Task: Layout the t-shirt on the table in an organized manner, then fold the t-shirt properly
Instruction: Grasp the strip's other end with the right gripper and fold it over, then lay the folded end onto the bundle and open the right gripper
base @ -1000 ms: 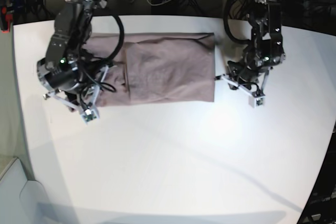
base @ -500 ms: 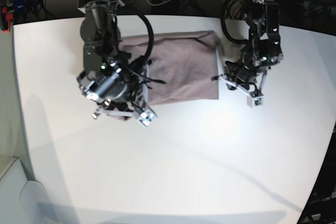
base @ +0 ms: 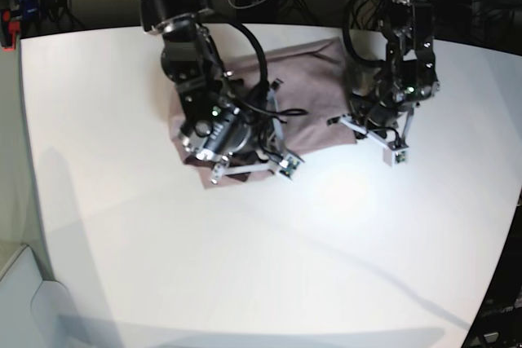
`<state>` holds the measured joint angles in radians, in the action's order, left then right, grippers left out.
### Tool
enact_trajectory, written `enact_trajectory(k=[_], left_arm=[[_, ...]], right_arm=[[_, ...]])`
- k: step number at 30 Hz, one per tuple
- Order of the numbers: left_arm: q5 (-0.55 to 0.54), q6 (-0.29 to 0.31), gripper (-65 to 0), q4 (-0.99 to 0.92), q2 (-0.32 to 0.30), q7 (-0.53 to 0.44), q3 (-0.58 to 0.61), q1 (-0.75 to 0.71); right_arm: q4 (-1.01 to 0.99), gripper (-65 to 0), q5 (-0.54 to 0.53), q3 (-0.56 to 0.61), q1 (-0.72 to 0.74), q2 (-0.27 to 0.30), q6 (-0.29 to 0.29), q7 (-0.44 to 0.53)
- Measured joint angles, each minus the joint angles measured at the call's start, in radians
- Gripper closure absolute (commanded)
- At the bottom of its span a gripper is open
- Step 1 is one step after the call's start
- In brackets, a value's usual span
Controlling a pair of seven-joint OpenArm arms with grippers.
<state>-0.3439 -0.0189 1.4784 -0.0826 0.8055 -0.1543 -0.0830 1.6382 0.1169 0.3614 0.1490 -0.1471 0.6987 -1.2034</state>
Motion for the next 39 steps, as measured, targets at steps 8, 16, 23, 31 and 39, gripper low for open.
enact_trajectory(k=[8, 16, 23, 31, 39], left_arm=[[0.014, -0.004, -0.1, 0.109, 0.015, 0.071, -0.001, -0.064], [0.019, -0.004, -0.1, 0.108, 0.022, 0.084, -0.001, -0.055], [0.029, -0.004, -0.1, 0.108, 0.025, 0.083, -0.001, -0.054], [0.031, -0.003, -0.1, 0.108, 0.025, 0.08, -0.001, -0.055], [0.041, 0.008, -0.1, 0.111, 0.024, 0.086, -0.002, -0.058]], right_arm=[[0.089, 0.0, 0.005, 0.039, -0.004, 0.0, 0.0, -0.006], [0.177, 0.0, 0.006, 0.195, -0.039, 0.002, 0.0, -0.01], [0.159, 0.0, 0.026, 0.296, -0.052, 0.003, 0.0, 0.019], [0.102, 0.0, 0.036, 0.296, -0.042, 0.003, -0.008, 0.053], [0.145, -24.2, 0.069, 0.343, -0.047, 0.006, -0.019, 0.018]])
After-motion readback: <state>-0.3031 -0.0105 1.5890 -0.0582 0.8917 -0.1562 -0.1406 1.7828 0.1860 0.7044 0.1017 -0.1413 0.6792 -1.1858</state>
